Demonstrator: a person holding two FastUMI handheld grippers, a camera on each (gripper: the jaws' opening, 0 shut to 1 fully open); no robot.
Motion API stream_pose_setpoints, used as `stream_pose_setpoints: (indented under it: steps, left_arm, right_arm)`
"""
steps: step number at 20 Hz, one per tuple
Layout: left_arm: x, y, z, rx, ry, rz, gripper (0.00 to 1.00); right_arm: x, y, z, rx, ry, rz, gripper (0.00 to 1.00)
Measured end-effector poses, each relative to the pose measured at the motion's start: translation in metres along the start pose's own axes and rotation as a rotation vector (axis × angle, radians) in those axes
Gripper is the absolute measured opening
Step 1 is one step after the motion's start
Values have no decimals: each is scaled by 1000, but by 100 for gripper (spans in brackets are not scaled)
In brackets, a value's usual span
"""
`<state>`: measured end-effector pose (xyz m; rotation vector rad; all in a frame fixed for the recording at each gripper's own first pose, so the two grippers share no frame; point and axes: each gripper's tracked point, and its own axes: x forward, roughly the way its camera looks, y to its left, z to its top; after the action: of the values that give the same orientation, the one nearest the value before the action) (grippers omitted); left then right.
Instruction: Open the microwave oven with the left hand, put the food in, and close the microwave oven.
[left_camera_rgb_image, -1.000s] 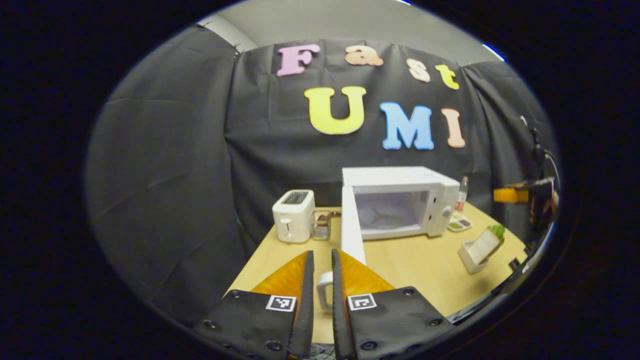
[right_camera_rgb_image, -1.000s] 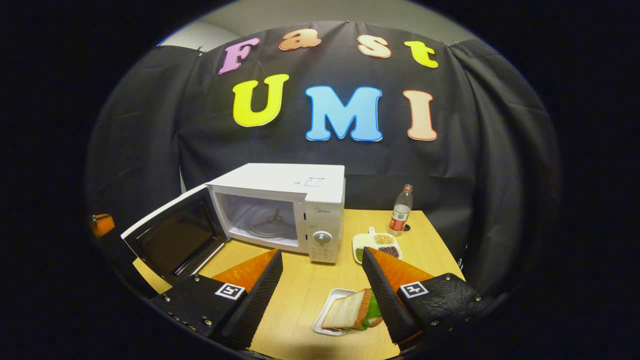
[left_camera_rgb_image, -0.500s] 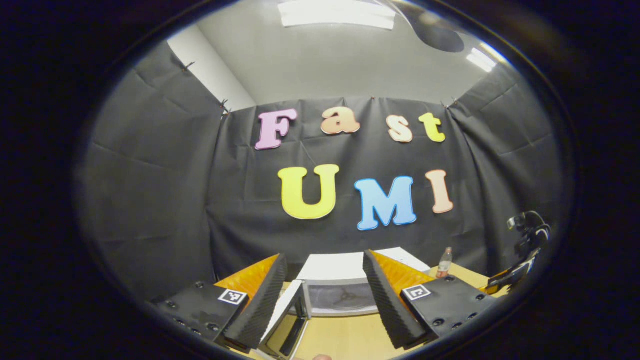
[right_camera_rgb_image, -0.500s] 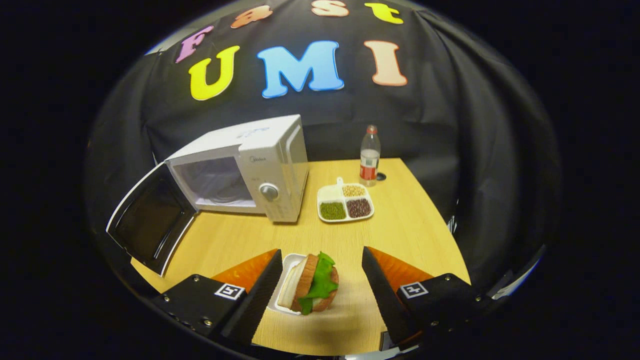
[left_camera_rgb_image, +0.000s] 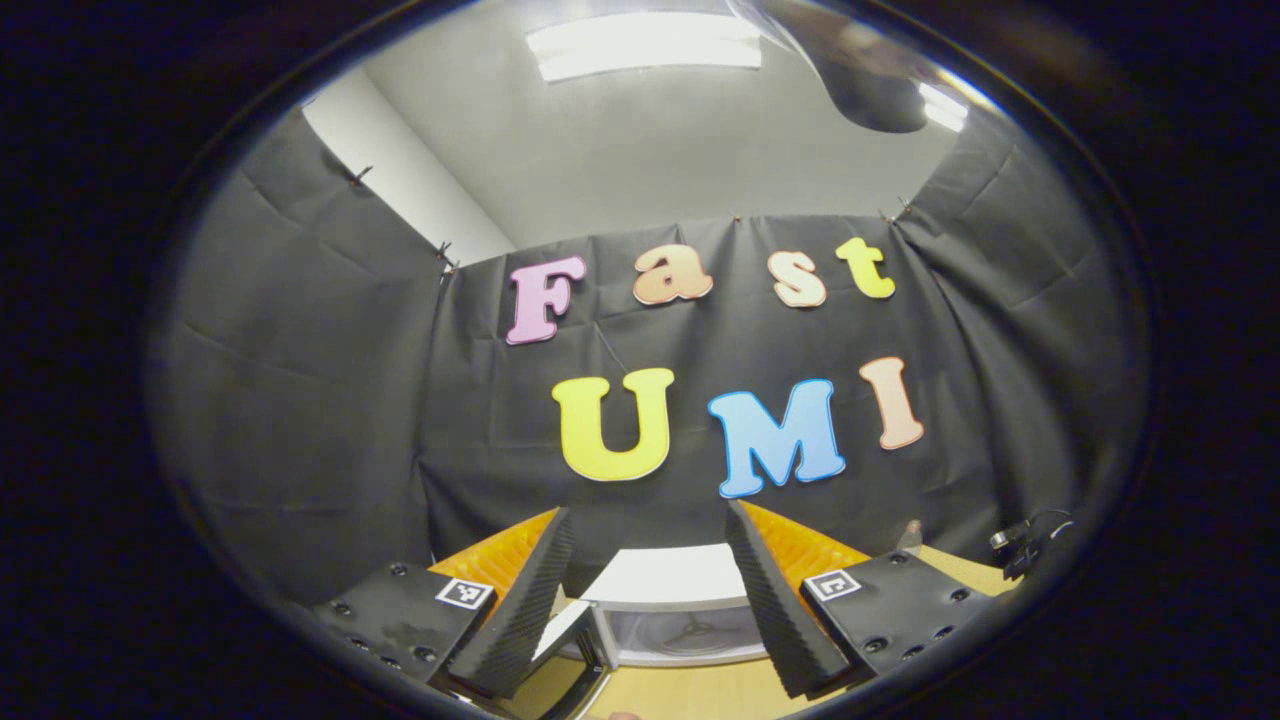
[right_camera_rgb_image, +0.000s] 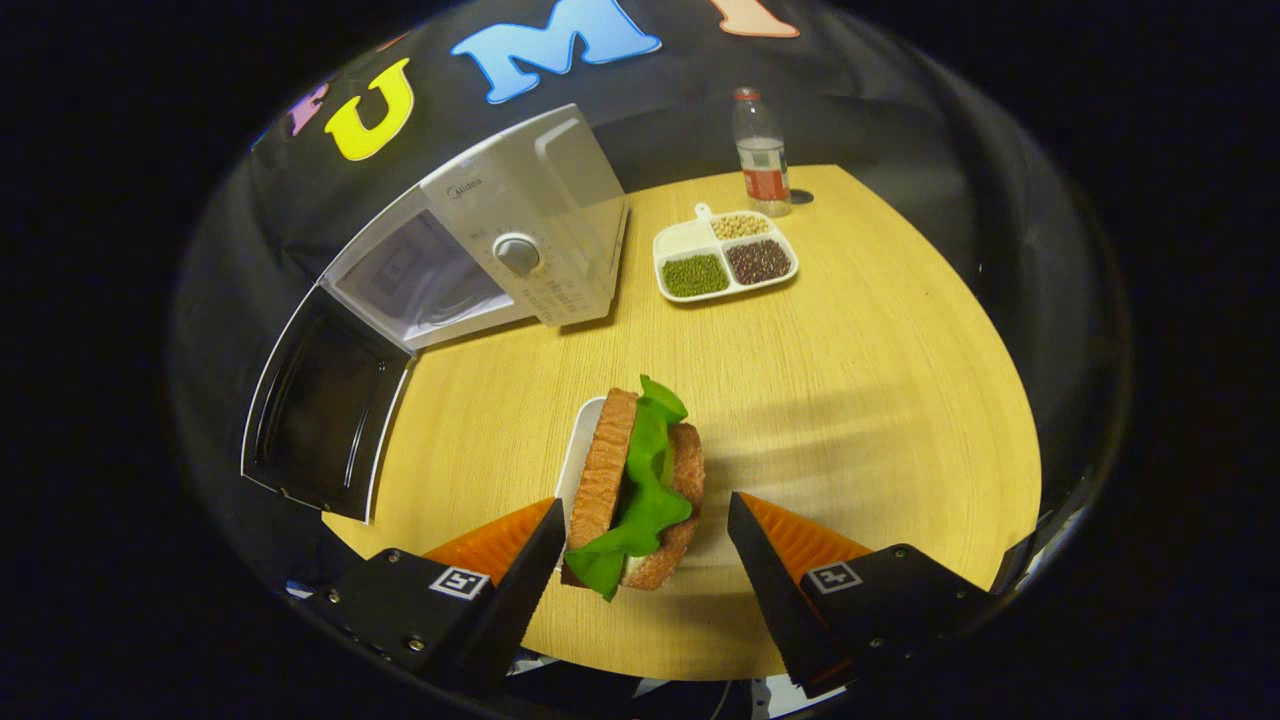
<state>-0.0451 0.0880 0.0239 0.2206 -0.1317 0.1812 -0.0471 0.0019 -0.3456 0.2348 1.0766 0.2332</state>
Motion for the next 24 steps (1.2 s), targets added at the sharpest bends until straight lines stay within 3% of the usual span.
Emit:
stream_pose_setpoints:
  steps: [1, 2, 3, 4, 5, 6, 8, 9, 10, 11, 14, 17, 23, 24]
  left_arm:
    - [-1, -3, 1, 15, 5, 2, 94]
    - [-3, -4, 1, 22, 9, 5, 92]
    - [-6, -3, 2, 23, 10, 9, 91]
    - [-8, -1, 3, 21, 10, 10, 100]
    - [-9, 3, 3, 18, 7, 16, 100]
    - [-11, 8, 2, 12, 5, 18, 100]
    - [-7, 16, -5, -5, 3, 4, 100]
    - [-4, 20, -9, -8, 2, -10, 100]
    - [-2, 25, -12, -5, -2, -26, 100]
    - [0, 29, -14, -5, -3, -48, 100]
    - [9, 43, -15, -36, -16, -105, 100]
    - [19, 53, -21, -68, -22, -159, 100]
    - [24, 75, -34, -135, 4, -221, 97]
    - [24, 80, -35, -142, 10, -227, 91]
  right_arm:
    - [3, 2, -1, 7, 11, 11, 98]
    - [6, 3, -2, 12, 23, 13, 88]
    - [7, 3, -3, 15, 36, 11, 86]
    - [7, 8, -3, 36, 45, 24, 86]
    - [9, 10, -4, 67, 54, 23, 79]
    - [9, 14, -6, 97, 68, 30, 63]
    - [7, 16, -6, 135, 82, 35, 48]
    - [6, 17, -4, 155, 77, 31, 48]
    - [6, 18, -5, 166, 70, 29, 29]
    - [3, 19, -3, 175, 59, 21, 35]
    - [-7, 24, 8, 229, -11, -11, 35]
    - [-22, 43, 25, 293, -98, 11, 35]
    - [-45, 116, 50, 472, -229, 208, 35]
    - [-47, 129, 53, 491, -243, 245, 35]
